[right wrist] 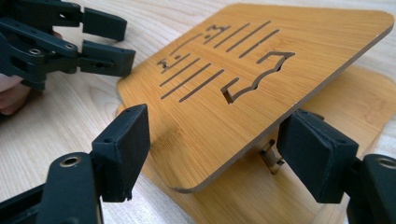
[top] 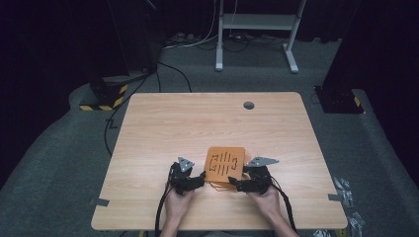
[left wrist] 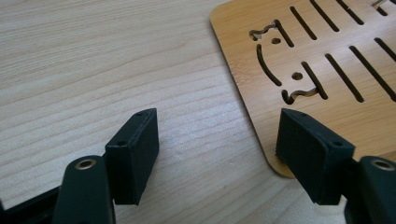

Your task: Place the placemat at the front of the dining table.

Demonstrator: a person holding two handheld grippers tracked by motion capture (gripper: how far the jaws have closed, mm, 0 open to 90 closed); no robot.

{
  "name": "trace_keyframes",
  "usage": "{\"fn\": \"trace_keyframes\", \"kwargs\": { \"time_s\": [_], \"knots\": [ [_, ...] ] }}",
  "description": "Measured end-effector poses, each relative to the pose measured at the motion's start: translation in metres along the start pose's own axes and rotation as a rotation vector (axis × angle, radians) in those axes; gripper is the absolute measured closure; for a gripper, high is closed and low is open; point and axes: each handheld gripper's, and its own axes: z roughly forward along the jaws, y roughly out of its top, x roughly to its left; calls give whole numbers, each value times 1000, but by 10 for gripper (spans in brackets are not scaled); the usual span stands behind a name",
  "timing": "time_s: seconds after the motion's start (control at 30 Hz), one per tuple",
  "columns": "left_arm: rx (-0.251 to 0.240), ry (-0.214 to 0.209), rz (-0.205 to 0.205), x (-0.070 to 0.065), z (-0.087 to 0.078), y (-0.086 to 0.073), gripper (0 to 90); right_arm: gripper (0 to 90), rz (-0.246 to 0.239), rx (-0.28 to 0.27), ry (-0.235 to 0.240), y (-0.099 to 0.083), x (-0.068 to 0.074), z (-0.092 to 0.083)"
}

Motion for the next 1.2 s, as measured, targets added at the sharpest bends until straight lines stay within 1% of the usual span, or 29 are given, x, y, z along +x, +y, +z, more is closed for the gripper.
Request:
{"fn": "trace_keyframes", "kwargs": {
  "time_s": [0.03,0.2,0.23,0.33,0.4,0.47,0.5,0.53,0.63,0.77,0.87,1.0,1.1,1.13,1.2],
  "knots": [
    [0,0,-1,0,0,0,298,259,-12,-9,4,1,0,-2],
    [0,-2,-4,0,0,0,294,261,-4,-17,8,2,2,-4],
    [1,-3,-4,0,0,0,294,261,-15,-27,5,3,2,-4],
    [1,-4,-5,0,0,0,291,268,-24,-40,-3,4,5,-6],
    [1,-5,-7,1,0,0,291,265,-35,-41,-15,6,8,-7],
    [0,-7,-7,1,0,0,291,264,-48,-42,-18,8,9,-7],
    [-1,-8,-8,1,0,0,291,264,-40,-41,-17,9,9,-8],
    [-1,-8,-12,1,0,0,291,264,-45,-57,-22,10,10,-7],
    [-4,-11,-18,1,0,0,293,270,-43,-70,-19,13,12,-8],
    [-4,-14,-17,1,0,0,293,277,-49,-80,-13,16,15,-6],
    [-4,-17,-19,1,0,0,292,279,-42,-84,-12,18,16,-6],
    [-5,-20,-17,1,0,0,292,283,-38,-115,-17,22,18,-4],
    [-5,-19,-16,1,0,0,292,283,-34,-114,-13,23,19,-1],
    [-5,-20,-16,1,0,0,293,283,-44,-114,-16,24,20,0],
    [-4,-19,-14,1,0,0,293,287,-36,-119,-15,27,21,2]
  ]
}}
